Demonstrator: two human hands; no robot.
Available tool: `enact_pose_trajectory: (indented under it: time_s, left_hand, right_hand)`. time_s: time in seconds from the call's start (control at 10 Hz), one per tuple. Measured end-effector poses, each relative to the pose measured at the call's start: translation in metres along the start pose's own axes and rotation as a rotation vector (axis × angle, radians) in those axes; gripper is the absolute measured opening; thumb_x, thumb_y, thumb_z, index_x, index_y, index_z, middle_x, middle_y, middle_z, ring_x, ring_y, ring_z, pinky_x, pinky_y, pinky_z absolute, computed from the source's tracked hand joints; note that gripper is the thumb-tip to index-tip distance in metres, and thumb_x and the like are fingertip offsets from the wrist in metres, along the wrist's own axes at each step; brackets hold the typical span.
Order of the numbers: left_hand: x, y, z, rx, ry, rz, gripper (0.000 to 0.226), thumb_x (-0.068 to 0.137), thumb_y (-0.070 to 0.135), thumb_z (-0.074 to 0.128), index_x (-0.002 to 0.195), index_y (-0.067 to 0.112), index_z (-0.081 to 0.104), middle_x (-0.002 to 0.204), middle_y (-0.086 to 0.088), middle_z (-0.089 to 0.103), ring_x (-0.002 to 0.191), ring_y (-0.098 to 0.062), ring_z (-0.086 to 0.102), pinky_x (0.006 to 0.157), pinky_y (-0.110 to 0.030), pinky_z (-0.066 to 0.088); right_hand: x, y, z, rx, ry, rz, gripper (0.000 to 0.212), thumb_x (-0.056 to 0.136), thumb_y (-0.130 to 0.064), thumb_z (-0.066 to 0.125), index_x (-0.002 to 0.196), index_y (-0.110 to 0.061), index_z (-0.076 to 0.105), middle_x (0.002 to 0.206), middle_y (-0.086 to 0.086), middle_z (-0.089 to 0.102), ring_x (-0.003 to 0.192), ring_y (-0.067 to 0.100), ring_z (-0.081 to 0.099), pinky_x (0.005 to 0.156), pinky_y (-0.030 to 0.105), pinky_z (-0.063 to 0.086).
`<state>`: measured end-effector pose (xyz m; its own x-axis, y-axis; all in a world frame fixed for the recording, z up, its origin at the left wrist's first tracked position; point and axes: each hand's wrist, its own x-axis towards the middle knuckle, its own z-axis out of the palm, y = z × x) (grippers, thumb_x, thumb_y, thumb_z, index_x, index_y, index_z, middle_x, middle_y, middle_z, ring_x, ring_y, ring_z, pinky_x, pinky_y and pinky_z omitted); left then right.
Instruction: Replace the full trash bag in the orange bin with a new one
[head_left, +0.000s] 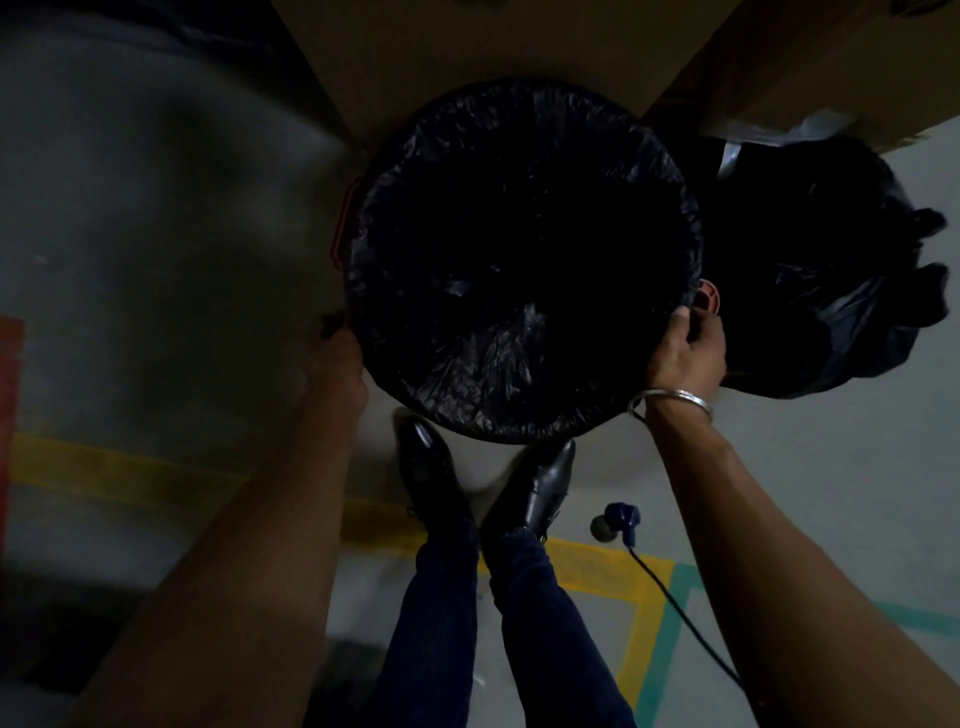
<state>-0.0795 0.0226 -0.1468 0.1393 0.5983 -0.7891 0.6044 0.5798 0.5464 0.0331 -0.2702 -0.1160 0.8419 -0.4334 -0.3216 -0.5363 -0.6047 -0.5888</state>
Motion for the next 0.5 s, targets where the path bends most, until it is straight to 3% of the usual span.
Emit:
enact_pose_trajectory:
  time_s: [0.1,0.2,0.3,0.4,0.5]
  left_hand:
    - [0.008,-0.001,-0.004,0.059,-0.005,-0.065,0.043,0.103,0.021,0.039,0.143,0.006,0.044,0.146,-0.012,0.049,0.113,-0.022,0.056,0.086,-0.029,0.046]
    - [0.009,0.003,-0.005,0.027,0.129,0.01,0.045,0.1,0.021,0.046,0.139,0.0,0.046,0.144,-0.018,0.05,0.127,-0.032,0.053,0.103,-0.038,0.046]
    - [-0.003,0.005,-0.003,0.043,0.274,0.304,0.047,0.095,0.026,0.056,0.131,-0.003,0.051,0.133,-0.02,0.056,0.121,-0.031,0.055,0.1,-0.032,0.046]
    - [-0.029,0.005,-0.003,0.442,0.327,0.747,0.052,0.088,0.04,0.057,0.126,0.005,0.051,0.127,-0.019,0.058,0.111,-0.022,0.052,0.093,-0.028,0.043]
    - [-0.041,0.004,0.001,0.663,0.219,0.988,0.059,0.087,0.043,0.057,0.138,0.018,0.041,0.147,-0.009,0.041,0.129,-0.017,0.041,0.101,-0.018,0.032]
  right_hand:
    - [0.004,0.0,-0.001,-0.003,-0.023,0.016,0.035,0.096,-0.031,0.044,0.117,-0.007,0.058,0.119,0.016,0.06,0.111,0.029,0.055,0.087,0.025,0.038]
    - [0.005,-0.005,-0.006,-0.045,-0.009,0.016,0.038,0.093,-0.03,0.047,0.119,-0.004,0.055,0.122,0.019,0.056,0.112,0.033,0.053,0.091,0.03,0.039]
    - [-0.003,-0.014,-0.009,-0.171,0.038,-0.133,0.046,0.088,-0.032,0.05,0.127,-0.007,0.05,0.127,0.018,0.05,0.116,0.034,0.048,0.096,0.038,0.038]
    - [-0.017,-0.026,-0.01,-0.306,0.032,-0.299,0.057,0.086,-0.034,0.052,0.136,-0.01,0.042,0.141,0.013,0.042,0.124,0.033,0.043,0.1,0.043,0.038]
    - [-0.027,-0.028,-0.007,-0.404,-0.021,-0.463,0.067,0.087,-0.037,0.05,0.145,-0.009,0.031,0.154,0.013,0.028,0.138,0.031,0.031,0.111,0.045,0.031]
